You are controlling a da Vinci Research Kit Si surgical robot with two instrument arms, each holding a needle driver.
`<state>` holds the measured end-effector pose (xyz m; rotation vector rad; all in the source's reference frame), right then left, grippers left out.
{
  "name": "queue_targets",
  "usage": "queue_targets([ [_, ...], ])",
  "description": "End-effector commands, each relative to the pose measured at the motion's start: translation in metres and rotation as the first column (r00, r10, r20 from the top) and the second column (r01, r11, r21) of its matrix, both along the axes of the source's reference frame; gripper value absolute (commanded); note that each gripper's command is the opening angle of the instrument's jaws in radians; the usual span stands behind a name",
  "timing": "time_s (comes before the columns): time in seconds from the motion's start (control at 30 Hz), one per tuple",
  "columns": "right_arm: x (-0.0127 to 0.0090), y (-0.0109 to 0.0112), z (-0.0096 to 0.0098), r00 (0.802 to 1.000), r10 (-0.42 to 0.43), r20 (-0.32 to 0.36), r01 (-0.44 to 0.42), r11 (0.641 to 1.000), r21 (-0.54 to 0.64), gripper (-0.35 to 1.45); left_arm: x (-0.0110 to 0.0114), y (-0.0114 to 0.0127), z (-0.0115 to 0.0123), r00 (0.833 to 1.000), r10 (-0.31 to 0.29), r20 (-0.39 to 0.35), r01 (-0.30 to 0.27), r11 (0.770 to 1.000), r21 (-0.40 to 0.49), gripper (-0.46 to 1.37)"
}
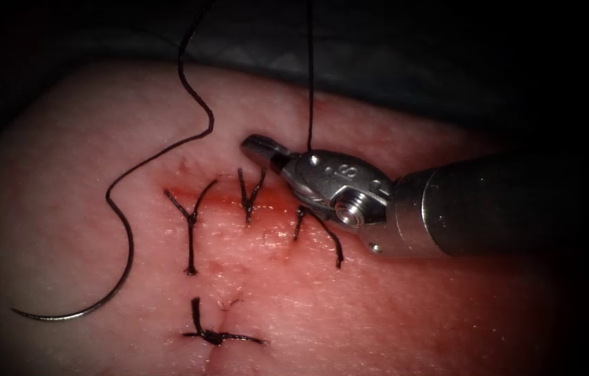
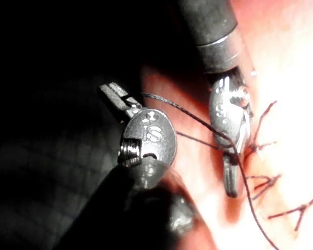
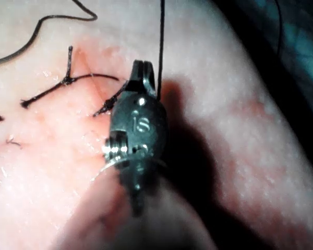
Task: Wound Closure
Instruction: Snip working suture with right jaws, then set the suture down with left hand
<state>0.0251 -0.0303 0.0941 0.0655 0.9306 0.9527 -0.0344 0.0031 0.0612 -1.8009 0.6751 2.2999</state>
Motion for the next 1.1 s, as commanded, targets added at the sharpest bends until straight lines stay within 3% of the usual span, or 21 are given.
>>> queue_targets([
  [0.03,-0.0004,0.0,-0.0001,1.0,0.005,-0.012,-0.006,1.0,-0.018,-0.35,0.0001,0.0001,0.0001,1.0,0.002,-0.001,-0.002,1.0,-0.001,-0.35],
  [0.07,-0.0005,0.0,-0.0001,1.0,0.011,-0.022,-0.011,1.0,-0.027,-0.1,0.0001,0.0002,0.0001,1.0,0.002,0.0,-0.002,1.0,-0.001,-0.35],
  [0.1,-0.0007,0.0,-0.0002,0.999,0.015,-0.031,-0.016,0.999,-0.033,0.39,0.0001,0.0002,0.0001,1.0,0.002,0.0,-0.002,1.0,-0.001,-0.35],
  [0.13,-0.0009,0.0,-0.0003,0.999,0.017,-0.038,-0.018,0.999,-0.038,0.72,0.0001,0.0002,0.0001,1.0,0.002,0.0,-0.002,1.0,0.0,-0.35],
  [0.17,-0.0013,-0.0001,-0.0003,0.999,0.013,-0.041,-0.015,0.999,-0.046,0.94,0.0001,0.0002,0.0,1.0,0.002,0.0,-0.002,1.0,0.0,-0.35],
  [0.2,-0.0015,-0.0001,-0.0004,0.999,0.012,-0.042,-0.013,0.999,-0.046,0.98,0.0001,0.0003,0.0,1.0,0.002,0.0,-0.002,1.0,0.0,-0.35],
  [0.37,-0.0051,-0.0003,-0.0011,0.998,-0.056,-0.028,0.053,0.994,-0.095,1.0,0.0004,0.0002,-0.0002,1.0,0.004,0.002,-0.004,1.0,0.001,-0.35],
  [0.57,-0.0097,0.0008,-0.0015,0.998,-0.055,-0.001,0.054,0.992,-0.114,1.0,0.0003,-0.0001,-0.0009,1.0,0.005,0.003,-0.005,1.0,0.002,-0.35],
  [0.8,-0.0152,0.0021,-0.0006,0.999,-0.031,0.036,0.036,0.991,-0.126,1.0,-0.0003,-0.0008,-0.0023,1.0,0.013,0.012,-0.013,1.0,-0.001,-0.35],
  [0.93,-0.0175,0.0026,-0.0003,0.998,-0.014,0.054,0.021,0.992,-0.128,0.99,-0.001,-0.0014,-0.0032,0.999,0.027,0.027,-0.027,1.0,-0.006,-0.35],
  [1.1,-0.0189,0.0028,-0.0002,0.998,0.001,0.067,0.008,0.992,-0.128,0.97,-0.0022,-0.0016,-0.004,0.999,0.034,0.037,-0.034,0.999,-0.009,-0.35],
])
